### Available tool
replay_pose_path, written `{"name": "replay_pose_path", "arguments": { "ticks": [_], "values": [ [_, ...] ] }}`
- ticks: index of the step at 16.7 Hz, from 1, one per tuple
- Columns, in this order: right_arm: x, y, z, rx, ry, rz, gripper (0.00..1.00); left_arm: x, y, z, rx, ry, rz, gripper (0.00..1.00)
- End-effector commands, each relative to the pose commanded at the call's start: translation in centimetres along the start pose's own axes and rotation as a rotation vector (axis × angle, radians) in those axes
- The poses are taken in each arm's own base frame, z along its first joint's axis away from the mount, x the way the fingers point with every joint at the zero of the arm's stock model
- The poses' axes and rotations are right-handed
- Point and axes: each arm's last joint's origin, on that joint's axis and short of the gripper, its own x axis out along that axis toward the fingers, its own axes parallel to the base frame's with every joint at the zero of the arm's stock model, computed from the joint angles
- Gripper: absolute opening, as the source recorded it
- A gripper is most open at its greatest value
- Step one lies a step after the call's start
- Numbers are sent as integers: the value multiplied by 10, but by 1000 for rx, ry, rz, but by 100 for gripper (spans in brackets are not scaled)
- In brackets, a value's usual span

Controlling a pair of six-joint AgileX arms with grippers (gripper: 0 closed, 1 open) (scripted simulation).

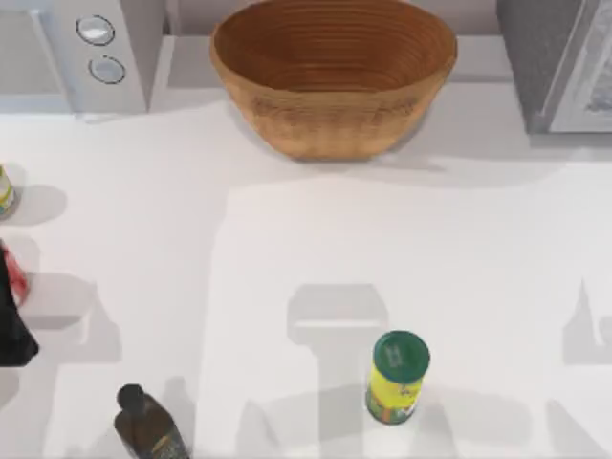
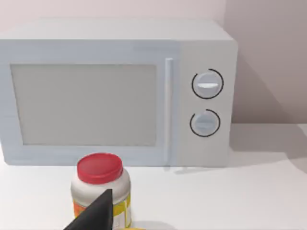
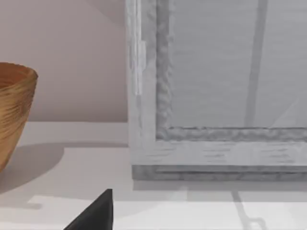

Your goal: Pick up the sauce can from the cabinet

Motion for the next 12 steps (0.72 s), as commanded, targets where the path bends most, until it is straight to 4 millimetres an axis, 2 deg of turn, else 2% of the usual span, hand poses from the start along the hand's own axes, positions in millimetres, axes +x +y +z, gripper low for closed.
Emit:
{"name": "replay_pose_path", "arguments": {
  "ticks": [3,6,9,12],
  "values": [
    [0,0,3,0,0,-1,100,0,0,0,0,0,0,100],
    [0,1,27,1,7,-6,100,0,0,0,0,0,0,100],
    [4,3,74,1,13,-6,100,0,0,0,0,0,0,100],
    [16,7,136,-1,18,-2,100,0,0,0,0,0,0,100]
  ]
}}
